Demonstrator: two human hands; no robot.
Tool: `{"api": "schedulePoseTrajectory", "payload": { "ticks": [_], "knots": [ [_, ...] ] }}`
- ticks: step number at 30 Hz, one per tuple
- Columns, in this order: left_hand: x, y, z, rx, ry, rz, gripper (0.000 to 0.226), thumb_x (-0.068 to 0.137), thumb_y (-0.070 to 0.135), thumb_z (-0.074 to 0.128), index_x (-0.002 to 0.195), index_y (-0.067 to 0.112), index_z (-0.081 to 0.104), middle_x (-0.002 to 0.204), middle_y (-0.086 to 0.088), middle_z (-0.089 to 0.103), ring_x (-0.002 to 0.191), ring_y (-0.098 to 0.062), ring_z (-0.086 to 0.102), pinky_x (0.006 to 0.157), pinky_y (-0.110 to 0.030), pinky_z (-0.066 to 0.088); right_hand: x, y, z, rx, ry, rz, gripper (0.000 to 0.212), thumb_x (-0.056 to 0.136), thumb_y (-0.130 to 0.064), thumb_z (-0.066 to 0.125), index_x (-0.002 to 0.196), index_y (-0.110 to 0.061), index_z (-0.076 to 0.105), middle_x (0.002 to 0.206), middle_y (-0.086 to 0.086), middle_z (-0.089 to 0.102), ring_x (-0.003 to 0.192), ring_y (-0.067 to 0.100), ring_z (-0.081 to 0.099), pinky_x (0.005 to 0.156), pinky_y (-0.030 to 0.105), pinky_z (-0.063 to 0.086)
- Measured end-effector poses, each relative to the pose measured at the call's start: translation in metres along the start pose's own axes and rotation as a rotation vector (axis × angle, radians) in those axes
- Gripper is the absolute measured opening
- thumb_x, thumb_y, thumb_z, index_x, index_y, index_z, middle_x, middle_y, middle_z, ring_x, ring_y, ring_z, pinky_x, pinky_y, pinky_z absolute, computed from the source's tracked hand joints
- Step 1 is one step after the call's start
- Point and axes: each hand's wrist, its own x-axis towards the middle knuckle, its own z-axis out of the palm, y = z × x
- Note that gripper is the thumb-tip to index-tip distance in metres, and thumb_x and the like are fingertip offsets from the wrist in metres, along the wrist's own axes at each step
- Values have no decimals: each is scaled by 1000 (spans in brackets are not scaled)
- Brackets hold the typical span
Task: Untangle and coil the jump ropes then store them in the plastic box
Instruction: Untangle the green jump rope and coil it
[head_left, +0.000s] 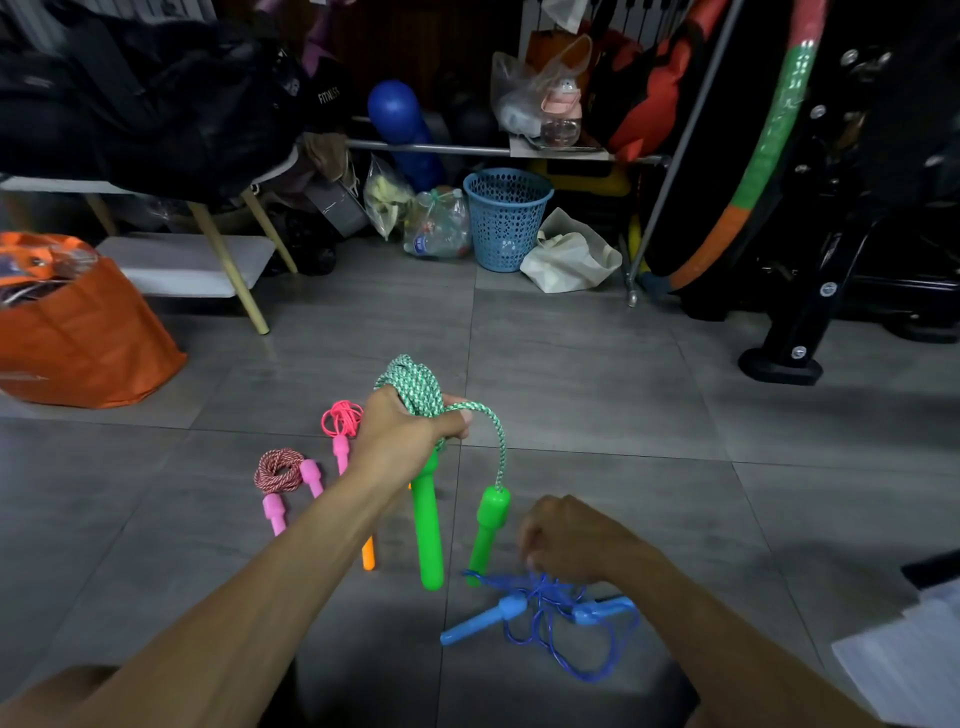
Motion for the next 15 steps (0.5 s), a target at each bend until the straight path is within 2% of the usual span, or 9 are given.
{"api": "schedulePoseTrajectory", "payload": {
  "ticks": [1, 2, 4, 5, 7, 8, 9, 13, 15],
  "knots": [
    [-1, 2, 0, -60, -33, -11, 16, 72, -7, 73, 74, 8, 68, 64, -2, 70, 55, -17, 64, 63, -30, 52, 0, 1, 0, -132, 99, 91, 23, 83, -27, 61, 103, -14, 62, 106, 8, 65, 99, 24, 62, 85, 28, 46],
    [-2, 4, 0, -108, -72, -20, 21, 72, -11, 71, 76, 10, 66, 66, -1, 70, 53, -15, 63, 60, -27, 53, 0, 1, -3, -59, 229, 130, 31, 80, -37, 65, 105, -21, 57, 107, 4, 63, 101, 21, 60, 85, 27, 45],
    [-5, 6, 0, -170, -147, -18, 31, 72, -15, 69, 80, 14, 64, 70, -2, 70, 50, -15, 61, 59, -27, 52, -1, -11, -11, 395, 355, 22, 53, 70, -43, 76, 114, -29, 51, 109, -4, 59, 101, 10, 57, 87, 24, 46],
    [-7, 5, 0, -184, -179, -12, 32, 70, -15, 70, 81, 15, 66, 71, -3, 70, 50, -15, 61, 61, -28, 51, 0, -18, -16, 548, 352, -75, 56, 70, -40, 78, 118, -31, 51, 113, -5, 57, 105, 8, 56, 91, 24, 46],
    [-8, 4, 1, -233, -237, -21, 36, 69, -15, 70, 90, 15, 70, 73, -3, 71, 53, -15, 61, 61, -27, 52, 3, -25, -19, 578, 333, -183, 27, 82, -24, 69, 107, -31, 59, 110, 1, 62, 103, 13, 59, 94, 32, 48],
    [-9, 3, 1, -288, -272, -47, 45, 71, -17, 66, 102, 16, 67, 74, -2, 72, 55, -15, 63, 60, -25, 53, 2, -28, -20, 556, 338, -180, 10, 88, -19, 61, 94, -27, 62, 101, 6, 66, 95, 18, 63, 91, 38, 50],
    [-9, 4, 0, -349, -315, -76, 51, 74, -19, 60, 112, 15, 62, 77, -3, 73, 59, -15, 65, 61, -24, 55, 3, -26, -20, 539, 351, -133, 14, 93, -16, 53, 84, -23, 62, 89, 9, 68, 85, 20, 64, 87, 42, 51],
    [-7, 4, -12, -436, -487, -158, 64, 67, -15, 61, 121, 18, 57, 91, -7, 74, 82, -21, 71, 68, -25, 57, 0, -12, -32, 493, 342, 58, 22, 97, -14, 42, 80, -19, 54, 58, 0, 60, 51, 9, 54, 55, 22, 47],
    [-6, 3, -13, -435, -521, -181, 65, 66, -14, 63, 122, 17, 56, 90, -9, 74, 88, -27, 71, 68, -26, 57, -2, -4, -37, 458, 339, 84, 21, 94, -13, 44, 78, -20, 54, 54, -4, 51, 47, 9, 48, 48, 19, 40]
  ]
}}
